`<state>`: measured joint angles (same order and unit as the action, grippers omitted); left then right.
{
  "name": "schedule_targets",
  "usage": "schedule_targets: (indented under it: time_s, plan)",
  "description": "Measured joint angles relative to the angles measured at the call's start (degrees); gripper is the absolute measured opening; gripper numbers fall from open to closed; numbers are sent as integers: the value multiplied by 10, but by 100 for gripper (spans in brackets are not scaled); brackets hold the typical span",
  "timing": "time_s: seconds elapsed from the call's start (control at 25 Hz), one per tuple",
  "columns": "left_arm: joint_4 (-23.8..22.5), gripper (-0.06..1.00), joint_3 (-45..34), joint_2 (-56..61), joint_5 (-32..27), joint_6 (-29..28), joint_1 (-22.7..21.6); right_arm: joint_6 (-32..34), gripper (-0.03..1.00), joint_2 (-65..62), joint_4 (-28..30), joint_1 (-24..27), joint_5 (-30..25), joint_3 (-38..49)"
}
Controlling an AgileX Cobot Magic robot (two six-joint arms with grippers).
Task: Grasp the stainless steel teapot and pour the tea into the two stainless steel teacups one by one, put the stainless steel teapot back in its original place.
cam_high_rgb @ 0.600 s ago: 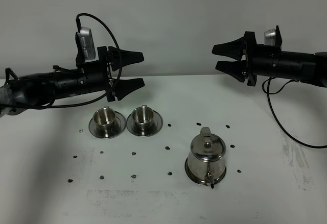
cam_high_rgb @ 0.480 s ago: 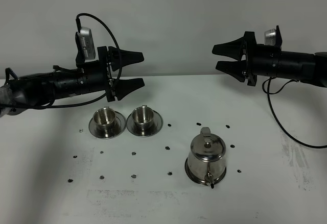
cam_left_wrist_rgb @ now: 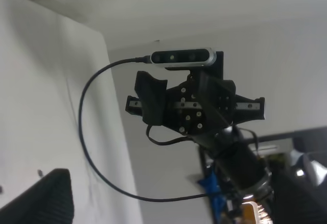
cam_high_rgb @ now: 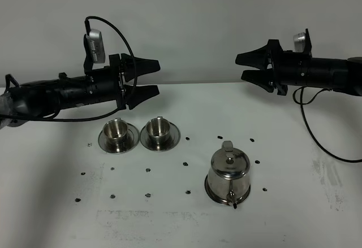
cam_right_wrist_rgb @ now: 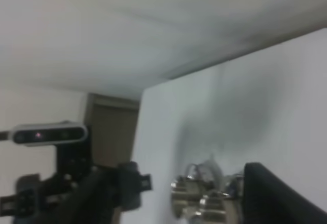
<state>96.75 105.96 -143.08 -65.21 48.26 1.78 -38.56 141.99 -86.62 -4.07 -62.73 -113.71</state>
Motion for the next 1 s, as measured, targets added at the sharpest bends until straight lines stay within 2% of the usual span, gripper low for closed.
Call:
schedule_targets:
  time_s: [0.08,0.2,0.32,0.4,0.44,0.52,0.64,0.76,0.88,1.0]
  plan:
    - [-53,76,13,14,16,4,0,-16,53,3,34,0,-3,-30]
    - [-197,76,27,72,68,-28,3,0,52,3,161,0,-9,-111]
    - [-394,76,32,143,129,-82,12,87,49,-11,398,-9,-26,-211]
    - [-503,76,33,185,149,-120,20,146,47,-29,548,-23,-51,-254]
    - [-552,76,33,206,153,-140,24,174,47,-39,614,-30,-57,-265]
    - [-613,76,16,245,161,-170,29,209,46,-62,693,-43,-64,-272]
    - [-646,76,-68,328,214,-184,33,239,46,-92,747,-59,-70,-273]
    - [-651,74,-205,427,311,-172,33,262,46,-125,791,-82,-72,-273]
    - [-654,73,-337,542,401,-142,33,286,46,-155,866,-118,-72,-273]
    - [-655,73,-445,668,457,-127,29,304,46,-167,924,-155,-72,-275]
